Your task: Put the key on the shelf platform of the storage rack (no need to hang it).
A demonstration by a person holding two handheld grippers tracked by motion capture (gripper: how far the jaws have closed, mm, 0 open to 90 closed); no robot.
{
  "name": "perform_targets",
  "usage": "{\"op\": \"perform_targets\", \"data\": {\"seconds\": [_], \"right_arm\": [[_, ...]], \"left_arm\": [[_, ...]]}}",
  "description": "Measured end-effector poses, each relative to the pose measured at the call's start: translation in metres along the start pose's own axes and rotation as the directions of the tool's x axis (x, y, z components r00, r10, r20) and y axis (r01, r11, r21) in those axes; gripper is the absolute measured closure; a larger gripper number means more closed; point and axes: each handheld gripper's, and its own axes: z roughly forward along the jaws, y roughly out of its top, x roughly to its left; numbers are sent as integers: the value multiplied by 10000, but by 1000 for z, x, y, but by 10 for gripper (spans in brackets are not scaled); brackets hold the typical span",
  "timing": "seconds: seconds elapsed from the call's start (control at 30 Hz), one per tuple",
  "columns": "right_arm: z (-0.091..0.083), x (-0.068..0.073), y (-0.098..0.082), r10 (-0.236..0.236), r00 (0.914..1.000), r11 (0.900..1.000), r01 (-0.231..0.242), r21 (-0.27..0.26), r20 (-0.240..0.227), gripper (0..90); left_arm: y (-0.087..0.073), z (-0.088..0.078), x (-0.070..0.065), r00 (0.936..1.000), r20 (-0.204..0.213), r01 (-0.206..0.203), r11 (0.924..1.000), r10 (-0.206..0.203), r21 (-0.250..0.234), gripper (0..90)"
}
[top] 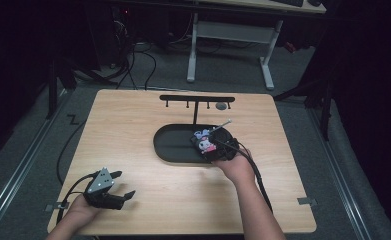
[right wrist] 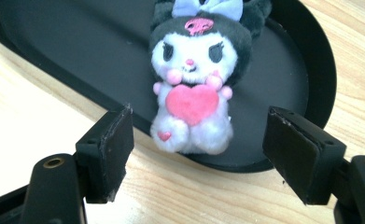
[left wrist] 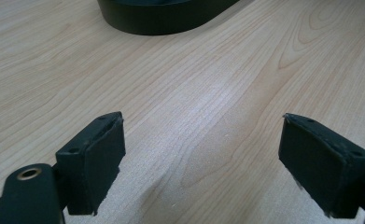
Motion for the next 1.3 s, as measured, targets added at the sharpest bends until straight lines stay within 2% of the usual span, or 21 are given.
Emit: {"op": "perform_targets", "data": {"seconds": [0.33,0.57,0.77,1.07,1.3], "right_arm": [[-5,6,-20,261,9997,9980,-259,-573,26,282],[-8,11,-34,202,9997,9925,-179,-1209,171,298],[-8,14,-49,143,9999,9878,-130,-1549,67,299],[-11,15,-77,-50,9994,9747,124,-2233,335,320],[-11,18,-100,65,9998,9649,-13,-2626,188,322]], "left_arm": [[0,0,0,10000,-10,15,10000,-15,20,155],[0,0,0,10000,-15,2,10000,-2,33,155],[0,0,0,10000,-12,4,10000,-4,54,155],[0,1,0,10000,-32,2,10000,-2,70,155],[1,1,0,10000,-38,12,10000,-11,87,155]]}}
